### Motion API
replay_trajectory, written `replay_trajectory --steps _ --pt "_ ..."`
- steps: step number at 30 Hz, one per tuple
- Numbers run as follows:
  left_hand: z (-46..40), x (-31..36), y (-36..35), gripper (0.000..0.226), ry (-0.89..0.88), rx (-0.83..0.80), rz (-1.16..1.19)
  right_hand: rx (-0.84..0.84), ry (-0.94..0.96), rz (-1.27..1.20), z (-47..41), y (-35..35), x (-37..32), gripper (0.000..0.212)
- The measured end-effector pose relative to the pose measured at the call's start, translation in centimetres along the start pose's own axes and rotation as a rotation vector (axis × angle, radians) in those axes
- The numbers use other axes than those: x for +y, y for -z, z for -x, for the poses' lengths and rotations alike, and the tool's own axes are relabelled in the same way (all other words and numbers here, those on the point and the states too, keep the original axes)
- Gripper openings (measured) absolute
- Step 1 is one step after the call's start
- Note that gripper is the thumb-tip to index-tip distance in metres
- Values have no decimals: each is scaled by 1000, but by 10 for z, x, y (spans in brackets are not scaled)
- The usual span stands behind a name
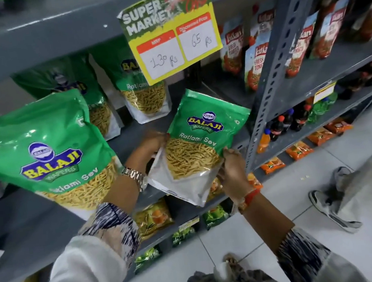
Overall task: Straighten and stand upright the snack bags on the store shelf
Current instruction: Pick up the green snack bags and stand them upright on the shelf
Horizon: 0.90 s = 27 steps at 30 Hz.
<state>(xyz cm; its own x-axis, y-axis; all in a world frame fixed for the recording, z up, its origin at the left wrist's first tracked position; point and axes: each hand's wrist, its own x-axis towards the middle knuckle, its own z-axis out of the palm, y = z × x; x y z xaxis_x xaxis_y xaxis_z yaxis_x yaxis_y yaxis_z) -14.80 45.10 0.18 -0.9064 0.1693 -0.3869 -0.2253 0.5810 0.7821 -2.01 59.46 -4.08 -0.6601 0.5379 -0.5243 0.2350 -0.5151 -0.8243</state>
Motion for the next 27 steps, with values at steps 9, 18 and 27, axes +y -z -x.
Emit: replay_trajectory --steps 9,18,27 --pt "81 -45 -13 23 -65 109 409 -15 211 -72 30 20 -22 30" --pt "152 -61 0 21 -158 111 554 -238 326 -18 54 51 -18 15" --pt "152 -52 -2 23 -182 208 603 -271 332 -96 53 37 -19 15"
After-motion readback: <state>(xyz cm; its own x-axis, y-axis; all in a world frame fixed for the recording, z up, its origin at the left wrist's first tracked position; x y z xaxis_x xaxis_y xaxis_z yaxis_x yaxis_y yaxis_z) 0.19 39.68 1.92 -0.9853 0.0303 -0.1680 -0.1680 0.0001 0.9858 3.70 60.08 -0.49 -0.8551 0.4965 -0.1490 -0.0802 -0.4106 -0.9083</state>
